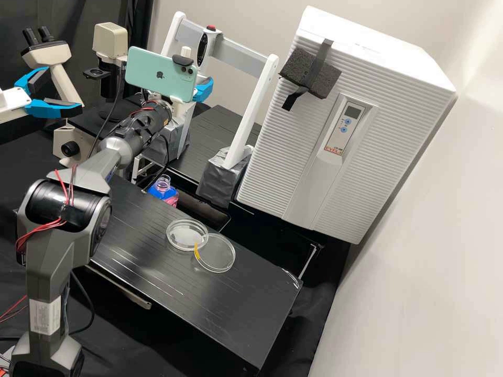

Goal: Use the pipette

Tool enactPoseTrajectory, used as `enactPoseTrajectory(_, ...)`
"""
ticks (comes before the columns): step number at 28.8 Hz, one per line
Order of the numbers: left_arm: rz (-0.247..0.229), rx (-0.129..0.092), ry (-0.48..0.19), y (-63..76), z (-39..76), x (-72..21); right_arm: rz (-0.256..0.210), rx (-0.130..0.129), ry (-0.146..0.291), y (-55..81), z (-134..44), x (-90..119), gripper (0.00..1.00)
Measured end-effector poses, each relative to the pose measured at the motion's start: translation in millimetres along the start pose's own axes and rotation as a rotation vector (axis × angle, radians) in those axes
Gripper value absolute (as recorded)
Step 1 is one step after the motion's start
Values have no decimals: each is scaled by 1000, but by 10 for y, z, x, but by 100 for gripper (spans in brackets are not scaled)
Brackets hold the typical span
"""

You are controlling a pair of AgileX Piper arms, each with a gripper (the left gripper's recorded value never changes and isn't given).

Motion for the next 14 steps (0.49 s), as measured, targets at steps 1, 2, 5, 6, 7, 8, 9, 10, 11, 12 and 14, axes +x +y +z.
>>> enactPoseTrajectory(1, 0, 0, 0, 0, 0, 0, 0, 1, 0, 0, 0, 0, 0)
enactPoseTrajectory(2, 0, 0, 0, 0, 0, 0, 5, 9, 1, 22, -6, -8, 0)
enactPoseTrajectory(5, 0, 0, 0, 0, 0, 0, 16, 13, 12, 92, -51, -45, 0)
enactPoseTrajectory(6, 0, 0, 0, 0, 0, 0, 25, 14, 16, 115, -63, -55, 0)
enactPoseTrajectory(7, 0, 0, 0, 0, 0, 0, 44, 16, 23, 157, -84, -73, 0)
enactPoseTrajectory(8, 0, 0, 0, 0, 0, 0, 64, 18, 29, 197, -103, -89, 0)
enactPoseTrajectory(9, 0, 0, 0, 0, 0, 0, 79, 19, 33, 223, -113, -98, 0)
enactPoseTrajectory(10, 0, 0, 0, 0, 0, 0, 94, 20, 36, 257, -122, -114, 0)
enactPoseTrajectory(11, 0, 0, 0, 0, 0, 0, 110, 21, 42, 293, -138, -135, 0)
enactPoseTrajectory(12, 0, 0, 0, 0, 0, 0, 129, 27, 43, 324, -136, -162, 0)
enactPoseTrajectory(14, 0, 0, 0, 0, 0, 0, 151, 41, 49, 386, -139, -215, 0)
